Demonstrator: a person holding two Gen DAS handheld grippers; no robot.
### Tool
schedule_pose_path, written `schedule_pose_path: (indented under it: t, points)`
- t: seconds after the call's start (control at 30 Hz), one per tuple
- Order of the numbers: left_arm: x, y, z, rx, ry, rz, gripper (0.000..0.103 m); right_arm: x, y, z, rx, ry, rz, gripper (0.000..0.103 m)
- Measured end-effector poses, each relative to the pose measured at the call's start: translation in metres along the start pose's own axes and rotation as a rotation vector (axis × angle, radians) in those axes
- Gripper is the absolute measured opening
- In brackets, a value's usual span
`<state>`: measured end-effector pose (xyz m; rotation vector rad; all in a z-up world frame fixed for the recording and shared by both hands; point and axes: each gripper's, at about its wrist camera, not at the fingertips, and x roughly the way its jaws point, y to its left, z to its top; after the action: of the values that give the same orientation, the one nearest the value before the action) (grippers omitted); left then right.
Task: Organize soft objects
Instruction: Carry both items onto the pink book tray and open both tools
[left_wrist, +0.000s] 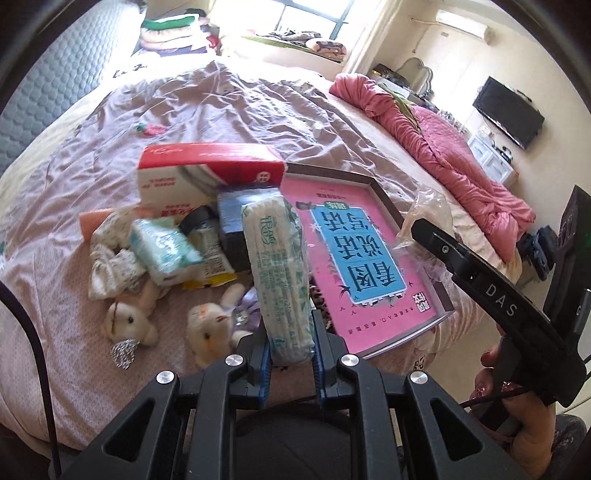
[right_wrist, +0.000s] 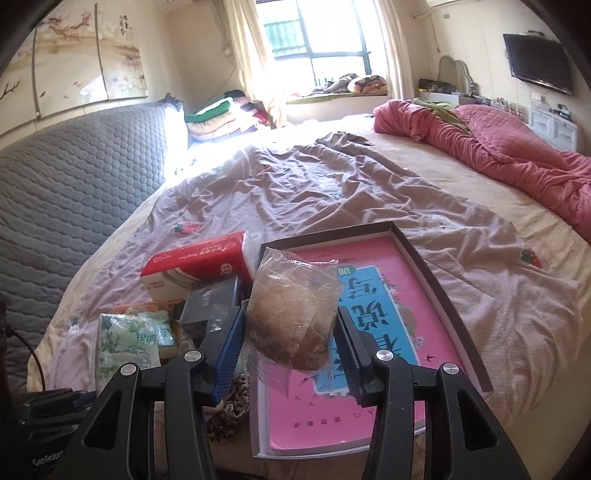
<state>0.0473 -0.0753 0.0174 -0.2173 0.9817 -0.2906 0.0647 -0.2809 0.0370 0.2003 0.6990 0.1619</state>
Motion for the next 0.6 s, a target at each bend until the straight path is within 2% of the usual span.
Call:
schedule_pose_path:
  t: [0.3, 0.6]
  points:
    - [0.023, -0.049, 0.017, 0.107, 0.025, 0.033, 0.018, -0.005, -0.052, -0.001, 0.097, -0.01, -0.059, 0.05]
    - [0.062, -0.081, 0.022, 0.161, 0.104, 0.005, 0.018, 0.009, -0.088, -0.013, 0.134, 0.051, -0.112, 0.05]
